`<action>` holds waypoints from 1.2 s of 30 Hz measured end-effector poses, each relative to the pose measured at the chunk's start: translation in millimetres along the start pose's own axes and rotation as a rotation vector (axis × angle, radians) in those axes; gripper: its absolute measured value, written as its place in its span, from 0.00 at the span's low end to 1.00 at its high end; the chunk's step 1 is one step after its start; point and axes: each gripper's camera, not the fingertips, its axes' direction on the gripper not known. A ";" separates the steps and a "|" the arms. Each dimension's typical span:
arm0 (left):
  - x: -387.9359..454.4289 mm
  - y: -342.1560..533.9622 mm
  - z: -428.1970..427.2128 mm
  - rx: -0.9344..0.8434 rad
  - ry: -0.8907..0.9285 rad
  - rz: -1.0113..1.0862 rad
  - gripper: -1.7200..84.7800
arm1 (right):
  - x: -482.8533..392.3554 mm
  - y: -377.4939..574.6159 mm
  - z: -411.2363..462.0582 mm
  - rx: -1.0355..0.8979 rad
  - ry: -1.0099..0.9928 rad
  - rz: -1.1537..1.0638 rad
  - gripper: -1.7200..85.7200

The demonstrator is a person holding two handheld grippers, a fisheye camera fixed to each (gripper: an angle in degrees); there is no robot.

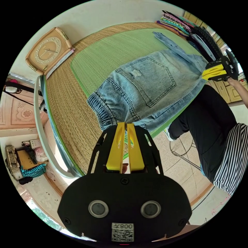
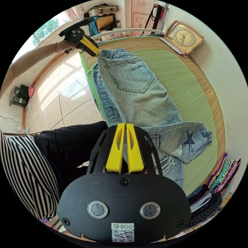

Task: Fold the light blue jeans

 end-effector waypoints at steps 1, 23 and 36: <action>0.8 3.1 6.7 -0.003 0.007 0.000 0.03 | 1.1 1.1 3.4 0.002 -0.013 0.009 0.03; -30.0 61.9 101.0 0.068 0.202 -0.118 0.03 | 36.6 1.8 87.0 -0.044 -0.141 0.109 0.03; -11.6 57.3 186.2 0.144 0.445 -0.241 0.02 | 51.9 11.7 81.6 -0.001 -0.186 0.202 0.04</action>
